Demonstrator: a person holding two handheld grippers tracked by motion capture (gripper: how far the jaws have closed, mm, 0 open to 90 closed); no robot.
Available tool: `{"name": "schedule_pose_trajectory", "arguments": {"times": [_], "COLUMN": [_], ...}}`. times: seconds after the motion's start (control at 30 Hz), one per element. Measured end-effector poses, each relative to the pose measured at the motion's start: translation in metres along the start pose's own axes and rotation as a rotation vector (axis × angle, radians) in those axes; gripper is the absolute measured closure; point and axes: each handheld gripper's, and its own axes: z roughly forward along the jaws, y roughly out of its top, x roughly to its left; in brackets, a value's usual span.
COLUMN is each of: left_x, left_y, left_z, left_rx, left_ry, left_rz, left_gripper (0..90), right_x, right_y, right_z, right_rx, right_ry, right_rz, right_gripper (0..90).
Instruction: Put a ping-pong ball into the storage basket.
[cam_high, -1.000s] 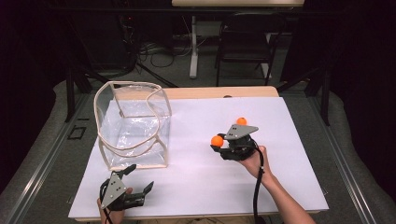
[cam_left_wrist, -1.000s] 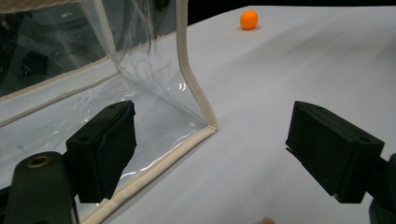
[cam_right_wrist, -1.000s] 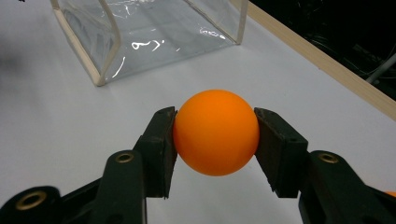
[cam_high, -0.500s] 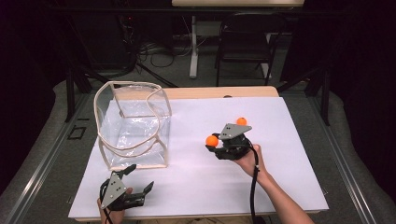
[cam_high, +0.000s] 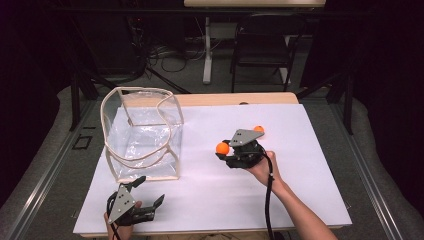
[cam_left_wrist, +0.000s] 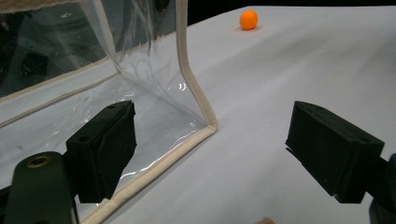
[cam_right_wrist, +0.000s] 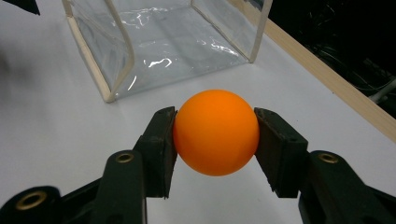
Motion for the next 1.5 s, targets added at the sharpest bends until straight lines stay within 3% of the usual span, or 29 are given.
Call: {"name": "schedule_pose_trajectory", "arguments": {"times": [1.5], "left_x": [0.001], "left_y": [0.000], "left_z": [0.002], "left_rx": [-0.005], "left_ry": [-0.006], "left_rz": [-0.002], "left_gripper": [15.7], "right_x": [-0.007], "right_y": [0.035], "right_z": [0.017], "right_rx": [0.004], "right_ry": [0.012], "right_rz": [-0.016], "right_gripper": [50.9]}}
